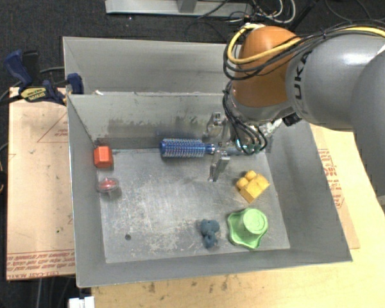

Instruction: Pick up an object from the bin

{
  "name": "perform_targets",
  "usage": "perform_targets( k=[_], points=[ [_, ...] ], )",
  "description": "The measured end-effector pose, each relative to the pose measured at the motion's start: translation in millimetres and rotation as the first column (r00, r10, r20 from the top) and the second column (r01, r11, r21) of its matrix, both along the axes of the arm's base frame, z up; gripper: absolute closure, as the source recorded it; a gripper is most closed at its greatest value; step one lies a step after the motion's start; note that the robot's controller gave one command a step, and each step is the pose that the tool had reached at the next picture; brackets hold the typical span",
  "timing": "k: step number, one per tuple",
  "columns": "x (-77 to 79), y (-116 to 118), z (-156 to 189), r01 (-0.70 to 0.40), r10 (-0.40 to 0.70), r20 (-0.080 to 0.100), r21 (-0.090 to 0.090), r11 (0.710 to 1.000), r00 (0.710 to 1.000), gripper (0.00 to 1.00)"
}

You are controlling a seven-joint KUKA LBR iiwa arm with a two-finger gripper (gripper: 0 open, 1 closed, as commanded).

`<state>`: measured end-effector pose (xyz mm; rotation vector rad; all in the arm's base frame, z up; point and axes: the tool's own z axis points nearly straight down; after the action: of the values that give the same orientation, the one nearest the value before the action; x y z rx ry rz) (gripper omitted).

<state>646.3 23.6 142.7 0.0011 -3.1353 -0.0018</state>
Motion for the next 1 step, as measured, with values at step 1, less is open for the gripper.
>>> perform_targets(
  k=[1],
  points=[
    [10.7,29.7,-68.9,0.014,-0.014,0.012,0.001,1.000,1.000,0.00]
  ],
)
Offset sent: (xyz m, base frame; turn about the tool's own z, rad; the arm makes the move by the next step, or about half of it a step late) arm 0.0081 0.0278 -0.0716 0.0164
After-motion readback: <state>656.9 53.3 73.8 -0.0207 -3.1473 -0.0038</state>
